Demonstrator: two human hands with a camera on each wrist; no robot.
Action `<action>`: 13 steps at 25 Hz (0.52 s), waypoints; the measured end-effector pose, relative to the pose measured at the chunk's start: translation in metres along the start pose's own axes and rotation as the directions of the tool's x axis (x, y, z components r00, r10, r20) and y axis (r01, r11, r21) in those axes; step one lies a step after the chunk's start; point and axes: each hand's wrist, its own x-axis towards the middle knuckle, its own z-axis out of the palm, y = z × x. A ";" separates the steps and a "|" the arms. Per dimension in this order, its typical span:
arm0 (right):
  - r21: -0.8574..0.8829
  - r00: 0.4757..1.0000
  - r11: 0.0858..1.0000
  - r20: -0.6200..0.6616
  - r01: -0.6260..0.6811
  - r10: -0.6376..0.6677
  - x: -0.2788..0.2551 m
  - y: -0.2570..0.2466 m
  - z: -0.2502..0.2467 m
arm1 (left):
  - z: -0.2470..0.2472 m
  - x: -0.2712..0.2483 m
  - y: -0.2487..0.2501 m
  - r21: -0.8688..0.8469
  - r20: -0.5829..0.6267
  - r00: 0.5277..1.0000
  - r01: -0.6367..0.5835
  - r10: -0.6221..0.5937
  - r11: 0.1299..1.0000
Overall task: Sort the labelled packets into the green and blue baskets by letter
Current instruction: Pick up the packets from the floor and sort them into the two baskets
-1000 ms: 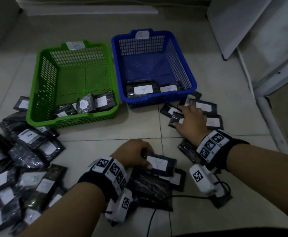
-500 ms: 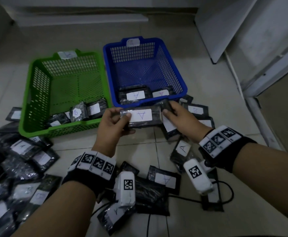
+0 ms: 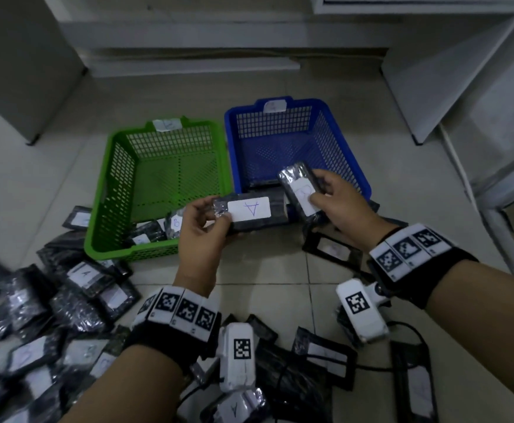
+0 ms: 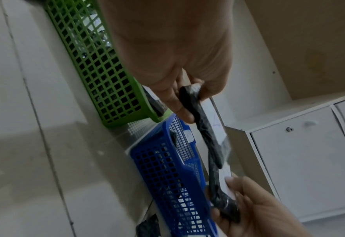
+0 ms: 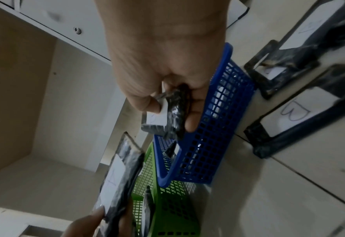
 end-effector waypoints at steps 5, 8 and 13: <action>-0.040 0.967 0.999 -0.254 -0.006 -0.005 0.020 0.004 -0.006 | 0.034 0.028 0.002 0.431 -0.004 0.987 -0.146 0.164 0.890; -0.106 0.967 0.994 -0.247 0.031 -0.057 0.017 0.010 -0.013 | 0.052 0.052 -0.008 0.662 0.115 0.979 -0.201 0.168 0.722; -0.160 0.985 0.981 -0.111 0.113 -0.132 0.009 0.000 -0.002 | 0.029 0.053 -0.015 0.880 0.258 0.920 -0.350 0.297 0.321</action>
